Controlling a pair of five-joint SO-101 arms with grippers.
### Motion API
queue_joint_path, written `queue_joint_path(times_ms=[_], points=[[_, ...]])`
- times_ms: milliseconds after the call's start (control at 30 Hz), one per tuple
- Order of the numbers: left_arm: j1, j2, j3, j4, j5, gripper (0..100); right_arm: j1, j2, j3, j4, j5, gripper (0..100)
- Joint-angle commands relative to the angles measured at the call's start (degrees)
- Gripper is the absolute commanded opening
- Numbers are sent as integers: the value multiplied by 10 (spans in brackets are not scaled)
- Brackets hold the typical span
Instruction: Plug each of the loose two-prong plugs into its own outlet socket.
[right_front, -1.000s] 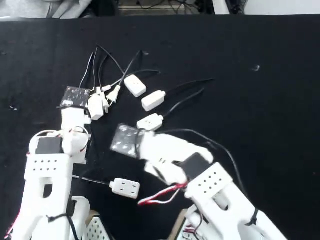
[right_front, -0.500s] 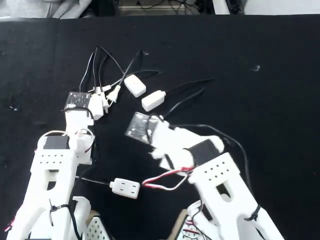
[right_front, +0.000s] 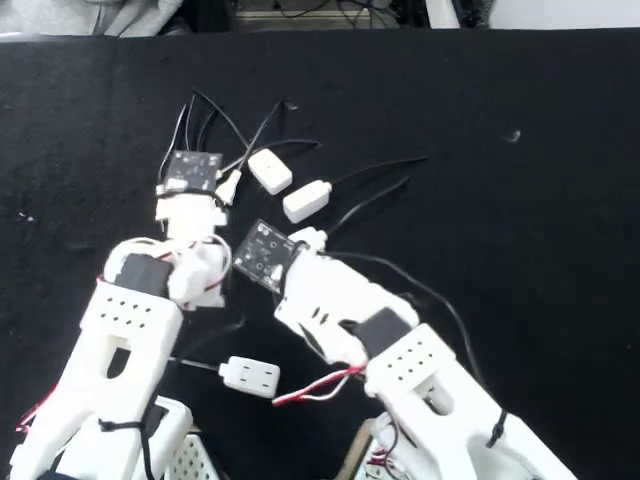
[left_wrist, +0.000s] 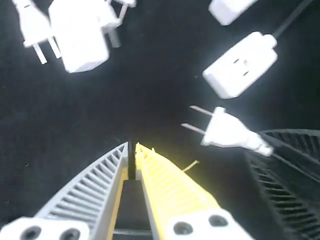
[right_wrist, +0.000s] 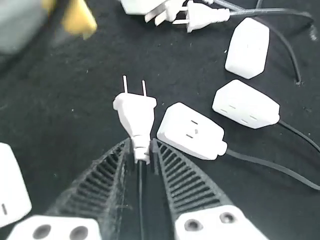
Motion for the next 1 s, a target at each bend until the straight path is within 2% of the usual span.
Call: queue_joint_path(times_ms=[0, 233, 433, 600, 733, 967], points=[[25, -2, -36, -9, 27, 33, -7, -41, 10, -34, -5, 11], [41, -7, -39, -11, 47, 33, -8, -95, 45, -46, -5, 11], [37, -8, -54, -12, 44, 30, -9, -81, 45, -46, -5, 11], [37, -14, 4, -106, 44, 30, -30, -73, 46, -47, -5, 11], [38, -79, 87, -186, 37, 30, -34, -73, 46, -47, -5, 11], [42, -171, 105, -145, 25, 29, -34, -73, 44, -47, -7, 11]])
